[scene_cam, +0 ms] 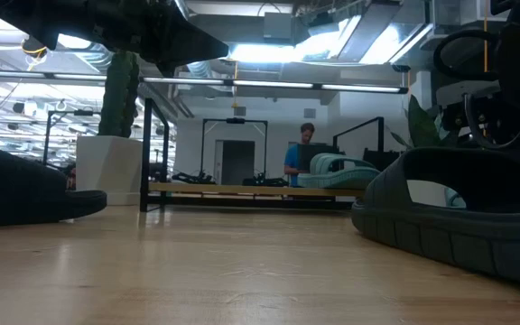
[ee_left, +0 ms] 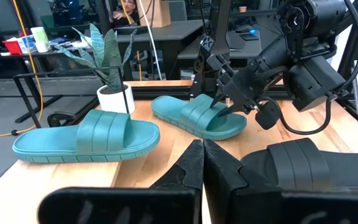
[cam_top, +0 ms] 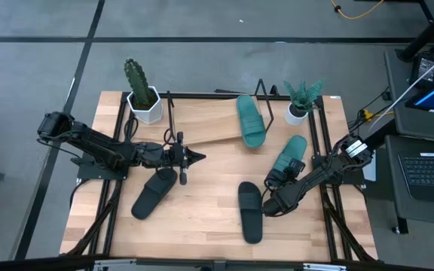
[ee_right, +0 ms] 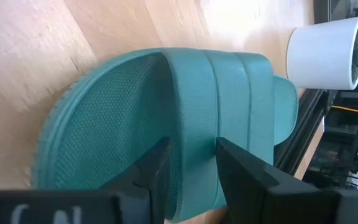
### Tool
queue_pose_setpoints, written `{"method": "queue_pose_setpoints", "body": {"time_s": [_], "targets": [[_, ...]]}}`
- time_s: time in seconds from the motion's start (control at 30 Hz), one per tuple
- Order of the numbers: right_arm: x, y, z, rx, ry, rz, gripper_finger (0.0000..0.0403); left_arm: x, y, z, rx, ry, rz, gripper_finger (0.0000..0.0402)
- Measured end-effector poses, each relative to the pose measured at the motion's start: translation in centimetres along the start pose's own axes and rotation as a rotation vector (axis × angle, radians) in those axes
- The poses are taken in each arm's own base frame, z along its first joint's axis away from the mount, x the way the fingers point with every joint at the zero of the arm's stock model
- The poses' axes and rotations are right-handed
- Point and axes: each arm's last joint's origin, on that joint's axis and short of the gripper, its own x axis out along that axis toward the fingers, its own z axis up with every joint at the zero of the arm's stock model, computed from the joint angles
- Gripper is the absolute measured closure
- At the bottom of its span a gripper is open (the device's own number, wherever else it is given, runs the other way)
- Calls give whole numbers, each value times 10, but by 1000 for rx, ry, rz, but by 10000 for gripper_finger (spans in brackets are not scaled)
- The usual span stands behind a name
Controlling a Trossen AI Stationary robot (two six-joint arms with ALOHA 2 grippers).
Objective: Pick and place slides into the shelf
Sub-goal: Put the green slide on the shelf
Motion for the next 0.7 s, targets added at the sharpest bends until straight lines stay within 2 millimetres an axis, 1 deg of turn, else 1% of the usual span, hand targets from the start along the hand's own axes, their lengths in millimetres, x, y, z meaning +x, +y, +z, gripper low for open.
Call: {"method": "queue_pose_setpoints", "body": {"time_s": [0.33,0.5,0.57,0.63,0.7], "targets": [[1,-1,0,-8,14,-8,274,0,0,0,0,0,0,401],[14,-5,-2,-12,46,-35,274,0,0,0,0,0,0,401],[18,-5,-2,15,52,-33,275,0,0,0,0,0,0,401],[20,-5,-3,17,55,-37,280,0,0,0,0,0,0,401],[20,-5,-3,17,53,-40,294,0,0,0,1,0,0,401]]}}
